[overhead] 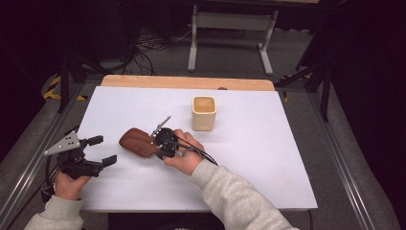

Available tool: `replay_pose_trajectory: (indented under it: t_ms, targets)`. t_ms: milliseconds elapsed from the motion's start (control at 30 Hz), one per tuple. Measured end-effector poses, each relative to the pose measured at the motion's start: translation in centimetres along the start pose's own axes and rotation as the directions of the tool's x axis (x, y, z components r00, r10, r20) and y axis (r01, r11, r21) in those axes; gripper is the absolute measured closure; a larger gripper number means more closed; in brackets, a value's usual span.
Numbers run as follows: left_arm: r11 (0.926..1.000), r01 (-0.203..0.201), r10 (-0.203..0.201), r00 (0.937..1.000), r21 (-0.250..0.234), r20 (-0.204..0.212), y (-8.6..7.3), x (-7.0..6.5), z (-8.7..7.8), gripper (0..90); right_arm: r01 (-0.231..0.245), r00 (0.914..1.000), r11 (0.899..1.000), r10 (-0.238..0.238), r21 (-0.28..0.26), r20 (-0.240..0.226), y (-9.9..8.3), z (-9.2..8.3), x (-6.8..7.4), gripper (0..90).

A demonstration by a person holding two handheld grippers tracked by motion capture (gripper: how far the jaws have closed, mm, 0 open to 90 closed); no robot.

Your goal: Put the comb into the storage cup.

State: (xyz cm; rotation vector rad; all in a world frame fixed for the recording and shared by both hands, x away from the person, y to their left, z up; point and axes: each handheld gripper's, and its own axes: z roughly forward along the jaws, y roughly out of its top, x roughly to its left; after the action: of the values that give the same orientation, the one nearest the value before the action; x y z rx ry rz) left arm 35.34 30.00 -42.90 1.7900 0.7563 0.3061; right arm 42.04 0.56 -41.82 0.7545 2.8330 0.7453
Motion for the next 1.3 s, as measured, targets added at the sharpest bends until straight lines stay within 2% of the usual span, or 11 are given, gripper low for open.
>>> replay_pose_trajectory:
  t_ms: [167, 367, 467, 533, 633, 733, 867, 933, 967, 1200, 1300]
  targets:
    - [0.9997, 0.022, -0.022, 0.9997, 0.004, 0.009, 0.0, 0.0, 0.1, 1.9, 0.008, 0.9999, 0.998, -0.007, -0.057, 0.013, -0.5, -0.9, 0.0, 72.8]
    - [0.9995, 0.032, -0.032, 0.9993, 0.004, 0.017, 0.1, -0.1, 0.4, 1.9, 0.031, 0.9990, 0.985, -0.025, -0.167, 0.036, -1.1, -3.0, 0.0, 72.8]
    - [0.9990, 0.044, -0.044, 0.9989, 0.007, 0.019, 0.3, -0.3, 0.5, 1.9, 0.036, 0.9985, 0.980, -0.027, -0.198, 0.047, -1.5, -3.7, 0.0, 72.7]
    - [0.9985, 0.054, -0.054, 0.9980, 0.002, 0.033, 0.4, -0.4, 0.8, 1.9, 0.049, 0.9977, 0.968, -0.036, -0.245, 0.057, -2.0, -4.5, 0.0, 72.7]
    - [0.9980, 0.063, -0.063, 0.9975, 0.006, 0.031, 0.7, -0.5, 1.1, 2.0, 0.062, 0.9964, 0.953, -0.042, -0.297, 0.074, -2.8, -5.4, -0.1, 72.7]
    - [0.9975, 0.071, -0.071, 0.9965, -0.003, 0.044, 0.9, -0.6, 1.5, 1.9, 0.058, 0.9962, 0.938, -0.033, -0.342, 0.080, -3.7, -6.2, -0.3, 72.7]
    - [0.9974, 0.071, -0.071, 0.9958, -0.007, 0.058, 1.3, -1.0, 2.0, 0.6, 0.060, 0.9949, 0.918, -0.023, -0.393, 0.099, -5.0, -7.2, -0.7, 72.7]
    - [0.9978, 0.065, -0.064, 0.9959, -0.010, 0.065, 1.5, -1.1, 2.4, 0.5, 0.059, 0.9947, 0.912, -0.019, -0.406, 0.101, -5.6, -7.7, -0.9, 72.7]
    - [0.9978, 0.066, -0.065, 0.9956, -0.011, 0.068, 1.6, -1.2, 2.5, 0.5, 0.073, 0.9929, 0.899, -0.024, -0.433, 0.116, -6.2, -8.1, -1.1, 72.7]
    - [0.9989, 0.043, -0.041, 0.9953, -0.021, 0.088, 2.7, -1.9, 3.8, 0.2, 0.103, 0.9874, 0.856, -0.027, -0.507, 0.156, -8.5, -9.7, -1.6, 72.7]
    - [0.9993, 0.036, -0.035, 0.9942, -0.010, 0.101, 3.5, -2.3, 4.5, 0.1, 0.086, 0.9886, 0.836, -0.004, -0.542, 0.150, -9.5, -10.3, -1.8, 72.7]
